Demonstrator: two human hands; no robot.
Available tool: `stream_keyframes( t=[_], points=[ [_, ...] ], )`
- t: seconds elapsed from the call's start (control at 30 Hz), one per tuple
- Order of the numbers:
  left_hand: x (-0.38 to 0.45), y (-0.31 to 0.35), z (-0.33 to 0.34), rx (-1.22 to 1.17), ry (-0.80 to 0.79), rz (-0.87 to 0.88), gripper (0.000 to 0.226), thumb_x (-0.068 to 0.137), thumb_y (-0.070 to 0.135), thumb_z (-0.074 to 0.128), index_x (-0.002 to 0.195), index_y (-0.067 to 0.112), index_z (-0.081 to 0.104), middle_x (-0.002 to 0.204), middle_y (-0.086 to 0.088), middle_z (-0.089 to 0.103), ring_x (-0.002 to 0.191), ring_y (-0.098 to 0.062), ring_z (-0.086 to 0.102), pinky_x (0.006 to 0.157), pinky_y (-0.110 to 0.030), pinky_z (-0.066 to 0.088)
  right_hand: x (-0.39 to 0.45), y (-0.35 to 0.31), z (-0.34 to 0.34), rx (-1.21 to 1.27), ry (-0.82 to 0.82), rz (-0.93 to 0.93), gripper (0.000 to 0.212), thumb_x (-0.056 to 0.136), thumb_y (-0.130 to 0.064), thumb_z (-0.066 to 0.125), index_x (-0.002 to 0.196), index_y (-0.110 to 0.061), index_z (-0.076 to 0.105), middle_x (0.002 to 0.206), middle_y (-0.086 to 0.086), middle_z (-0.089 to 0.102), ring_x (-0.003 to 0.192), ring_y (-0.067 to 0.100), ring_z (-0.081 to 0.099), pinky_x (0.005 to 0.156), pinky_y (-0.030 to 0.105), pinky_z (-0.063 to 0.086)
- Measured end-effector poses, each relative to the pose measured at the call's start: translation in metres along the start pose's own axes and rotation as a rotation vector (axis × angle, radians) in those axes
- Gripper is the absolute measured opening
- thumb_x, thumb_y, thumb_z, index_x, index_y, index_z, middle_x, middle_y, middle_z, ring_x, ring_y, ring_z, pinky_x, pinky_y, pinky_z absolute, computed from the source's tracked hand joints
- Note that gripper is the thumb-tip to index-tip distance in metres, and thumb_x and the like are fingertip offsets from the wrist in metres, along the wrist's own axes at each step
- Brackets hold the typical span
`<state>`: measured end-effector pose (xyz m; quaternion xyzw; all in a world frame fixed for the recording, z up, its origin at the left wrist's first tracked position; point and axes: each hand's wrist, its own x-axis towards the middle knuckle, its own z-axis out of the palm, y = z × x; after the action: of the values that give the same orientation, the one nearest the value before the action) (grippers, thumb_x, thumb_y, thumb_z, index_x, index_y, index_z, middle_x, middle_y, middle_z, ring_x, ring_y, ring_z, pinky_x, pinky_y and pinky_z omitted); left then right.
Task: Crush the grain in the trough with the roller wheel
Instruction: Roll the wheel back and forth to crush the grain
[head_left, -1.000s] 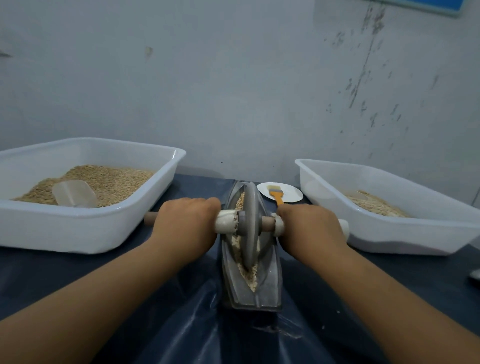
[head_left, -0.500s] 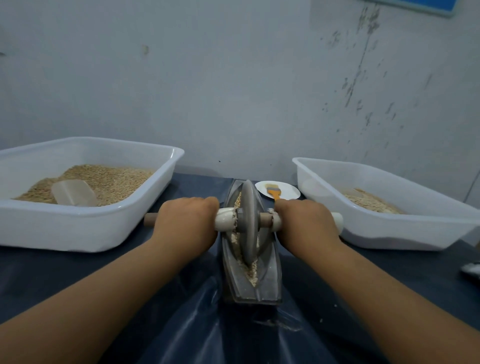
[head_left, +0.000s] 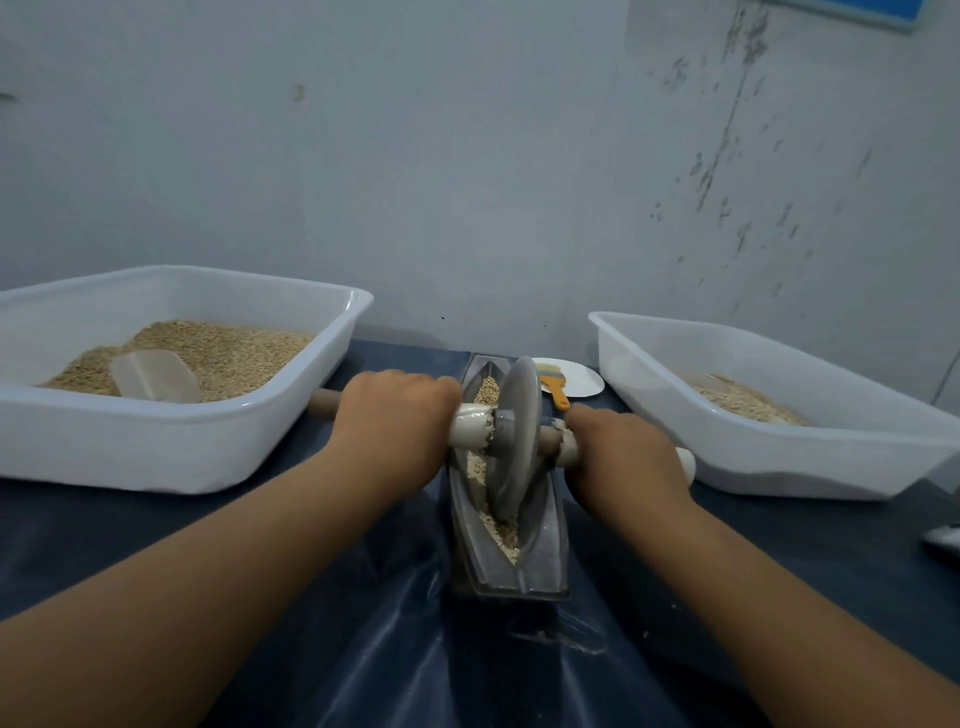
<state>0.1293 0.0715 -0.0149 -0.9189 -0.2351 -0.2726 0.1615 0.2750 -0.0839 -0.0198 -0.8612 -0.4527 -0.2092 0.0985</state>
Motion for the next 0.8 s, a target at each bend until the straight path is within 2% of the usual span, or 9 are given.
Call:
stream_keyframes(
  t=[0.1,0.2,0.27,0.33,0.4,0.47,0.57,0.67,0.8],
  points=[
    [-0.017,-0.001,-0.002,-0.021,0.085,0.007,0.034,0.081,0.027,0.065,0.076,0.028,0.031,0.060,0.009,0.030,0.057,-0.014,0.041,0.055,-0.029,0.033,-0.011,0.000,-0.003,-0.027,0.119,-0.068,0.025,0.079,-0.013,0.061,0.082,-0.029,0.042,0.079,-0.007,0.053,0.071,0.020,0.048,0.062,0.033,0.033],
    [-0.033,-0.001,-0.005,-0.009,0.229,0.084,0.050,0.062,0.018,0.079,0.069,0.025,0.030,0.054,0.010,0.026,0.044,-0.014,0.033,0.047,-0.025,0.023,-0.023,0.003,-0.002,-0.022,0.223,-0.152,0.036,0.069,-0.008,0.068,0.079,-0.028,0.041,0.072,-0.009,0.041,0.065,0.018,0.043,0.060,0.033,0.030],
    [-0.030,-0.003,-0.004,0.009,0.202,0.080,0.048,0.064,0.018,0.077,0.069,0.024,0.030,0.054,0.010,0.026,0.045,-0.015,0.034,0.047,-0.026,0.024,-0.020,0.002,-0.001,-0.008,0.197,-0.141,0.036,0.072,-0.006,0.065,0.080,-0.029,0.039,0.073,-0.009,0.039,0.067,0.018,0.043,0.062,0.033,0.030],
    [-0.018,-0.002,-0.002,0.019,0.111,0.036,0.036,0.079,0.025,0.067,0.073,0.026,0.032,0.058,0.010,0.030,0.054,-0.015,0.042,0.052,-0.029,0.033,-0.011,0.001,-0.001,0.005,0.107,-0.082,0.031,0.079,-0.008,0.060,0.083,-0.030,0.038,0.076,-0.008,0.041,0.073,0.019,0.047,0.065,0.033,0.030],
    [-0.007,0.000,-0.003,0.023,0.030,0.014,0.028,0.085,0.030,0.060,0.079,0.026,0.033,0.066,0.009,0.036,0.065,-0.016,0.047,0.061,-0.031,0.041,-0.003,0.000,0.000,0.029,0.031,-0.024,0.026,0.084,-0.009,0.057,0.086,-0.029,0.041,0.082,-0.006,0.049,0.080,0.020,0.051,0.067,0.034,0.035],
    [-0.003,0.003,-0.006,0.019,-0.005,0.026,0.028,0.086,0.030,0.060,0.079,0.026,0.032,0.065,0.009,0.033,0.066,-0.016,0.046,0.064,-0.032,0.041,-0.005,0.000,-0.001,0.058,0.009,0.008,0.022,0.085,-0.010,0.057,0.088,-0.027,0.043,0.087,-0.003,0.056,0.081,0.021,0.052,0.069,0.035,0.040],
    [-0.011,0.004,-0.010,0.055,0.099,0.074,0.037,0.078,0.023,0.068,0.074,0.025,0.031,0.060,0.008,0.030,0.058,-0.017,0.041,0.056,-0.032,0.036,-0.025,0.002,0.001,0.075,0.087,-0.014,0.032,0.081,-0.011,0.061,0.081,-0.030,0.035,0.080,-0.008,0.046,0.073,0.017,0.047,0.065,0.033,0.035],
    [-0.017,0.006,-0.013,0.063,0.230,0.143,0.048,0.060,0.009,0.077,0.068,0.021,0.032,0.052,0.002,0.038,0.049,-0.019,0.032,0.051,-0.030,0.027,-0.036,0.006,0.004,0.090,0.122,-0.030,0.033,0.078,-0.014,0.065,0.081,-0.030,0.036,0.078,-0.008,0.045,0.072,0.017,0.046,0.062,0.033,0.032],
    [-0.004,0.007,-0.010,0.107,0.073,0.104,0.033,0.080,0.024,0.063,0.077,0.025,0.030,0.062,0.008,0.027,0.063,-0.017,0.036,0.060,-0.032,0.031,-0.024,0.004,0.002,0.090,0.040,0.011,0.027,0.084,-0.014,0.058,0.081,-0.027,0.035,0.076,-0.008,0.041,0.073,0.019,0.045,0.063,0.034,0.032]
  ],
)
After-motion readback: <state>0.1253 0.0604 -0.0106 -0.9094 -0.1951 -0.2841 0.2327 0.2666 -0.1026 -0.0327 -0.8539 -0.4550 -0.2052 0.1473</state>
